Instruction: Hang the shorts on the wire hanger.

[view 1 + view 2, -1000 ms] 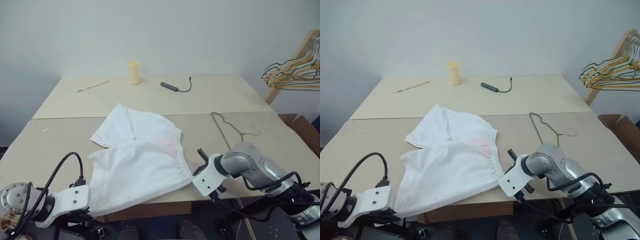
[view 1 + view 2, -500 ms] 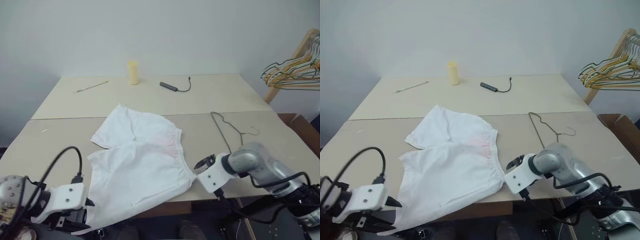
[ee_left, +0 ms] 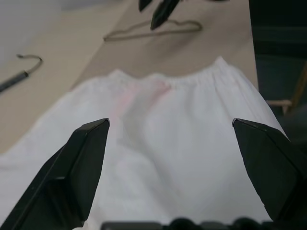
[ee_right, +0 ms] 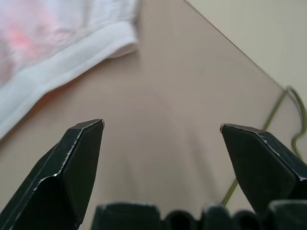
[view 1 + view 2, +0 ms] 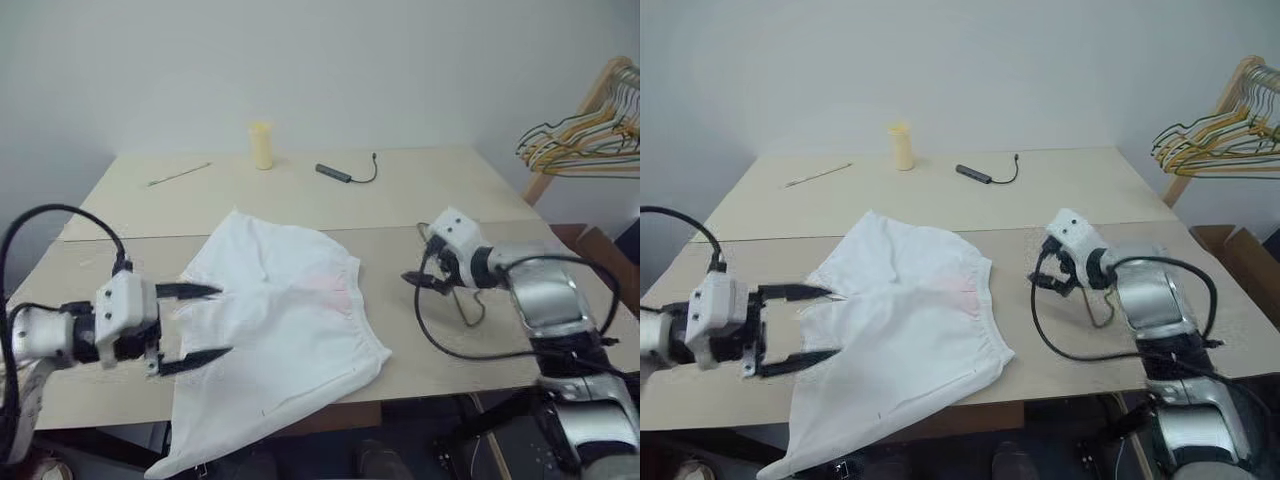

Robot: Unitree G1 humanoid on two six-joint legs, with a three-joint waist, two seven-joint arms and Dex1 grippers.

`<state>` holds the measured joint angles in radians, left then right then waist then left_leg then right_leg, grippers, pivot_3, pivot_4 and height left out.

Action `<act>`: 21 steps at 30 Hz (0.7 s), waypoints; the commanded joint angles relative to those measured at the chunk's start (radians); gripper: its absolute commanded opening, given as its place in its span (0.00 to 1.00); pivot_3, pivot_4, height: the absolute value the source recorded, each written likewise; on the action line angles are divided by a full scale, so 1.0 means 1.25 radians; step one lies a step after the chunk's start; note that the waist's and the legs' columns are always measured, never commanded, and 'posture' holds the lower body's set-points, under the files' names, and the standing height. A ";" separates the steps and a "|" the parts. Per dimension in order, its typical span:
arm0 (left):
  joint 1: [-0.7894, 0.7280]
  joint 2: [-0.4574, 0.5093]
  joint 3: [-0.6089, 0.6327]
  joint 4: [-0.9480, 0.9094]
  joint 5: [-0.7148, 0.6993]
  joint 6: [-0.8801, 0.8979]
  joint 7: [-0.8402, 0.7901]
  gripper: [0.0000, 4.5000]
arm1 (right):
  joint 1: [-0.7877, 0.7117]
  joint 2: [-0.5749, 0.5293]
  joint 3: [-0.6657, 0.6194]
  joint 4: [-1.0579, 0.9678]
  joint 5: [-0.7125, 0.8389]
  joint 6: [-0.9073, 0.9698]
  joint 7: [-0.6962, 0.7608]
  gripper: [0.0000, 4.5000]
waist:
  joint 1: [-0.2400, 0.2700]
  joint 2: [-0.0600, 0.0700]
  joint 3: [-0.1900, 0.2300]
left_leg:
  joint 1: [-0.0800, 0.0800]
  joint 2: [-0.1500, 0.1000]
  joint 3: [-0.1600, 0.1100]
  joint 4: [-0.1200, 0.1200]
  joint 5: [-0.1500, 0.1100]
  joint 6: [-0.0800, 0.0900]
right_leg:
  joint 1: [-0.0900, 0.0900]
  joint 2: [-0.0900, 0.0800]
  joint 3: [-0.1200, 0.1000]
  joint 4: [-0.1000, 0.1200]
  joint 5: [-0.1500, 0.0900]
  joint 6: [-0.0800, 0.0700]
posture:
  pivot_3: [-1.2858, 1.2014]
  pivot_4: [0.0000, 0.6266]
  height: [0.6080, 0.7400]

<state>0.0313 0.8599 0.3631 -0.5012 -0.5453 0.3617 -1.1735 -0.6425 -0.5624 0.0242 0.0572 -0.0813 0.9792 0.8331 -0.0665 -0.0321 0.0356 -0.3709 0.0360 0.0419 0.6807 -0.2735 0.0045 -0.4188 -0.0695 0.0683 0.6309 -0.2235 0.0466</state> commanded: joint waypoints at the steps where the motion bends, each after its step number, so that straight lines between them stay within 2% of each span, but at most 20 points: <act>1: -0.049 -0.010 -0.032 -0.005 -0.021 0.012 0.039 0.99 | -0.033 0.005 -0.055 0.071 0.026 0.048 -0.067 1.00 | -0.004 0.000 0.000 | 0.000 0.000 0.000 0.000 0.000 0.000 | 0.000 0.000 0.000 0.000 0.000 0.000 | 0.48 0.00 1.00; 4: -0.070 -0.009 -0.050 0.003 -0.024 0.004 0.036 0.99 | -0.046 0.012 -0.059 0.132 0.037 0.037 -0.107 1.00 | -0.015 0.000 0.000 | 0.000 -0.001 0.000 0.000 0.000 0.000 | 0.000 -0.001 0.000 -0.001 0.000 0.001 | 0.49 0.00 1.00; 14: -0.091 0.000 -0.068 -0.002 -0.030 -0.002 0.027 0.99 | -0.038 0.012 -0.006 0.223 0.095 0.040 -0.089 1.00 | -0.064 0.000 0.000 | 0.001 0.000 -0.001 0.000 0.000 0.000 | 0.002 0.000 0.001 0.000 0.000 0.001 | 0.49 0.00 1.00; 21: -0.091 0.000 -0.071 -0.005 -0.019 -0.010 0.026 0.99 | -0.038 0.010 0.029 0.293 0.095 0.028 -0.095 1.00 | -0.071 0.000 0.000 | 0.001 0.000 -0.002 0.000 0.000 0.000 | 0.002 0.000 0.001 -0.001 0.000 0.001 | 0.49 0.00 1.00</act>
<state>-0.0741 0.8481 0.2666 -0.4886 -0.5585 0.3714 -1.1444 -0.6725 -0.5408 0.0460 0.4074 0.0324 1.0264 0.7158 -0.1550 -0.0317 0.0353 -0.3687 0.0355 0.0392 0.6804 -0.2735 0.0047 -0.4152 -0.0692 0.0697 0.6299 -0.2230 0.0482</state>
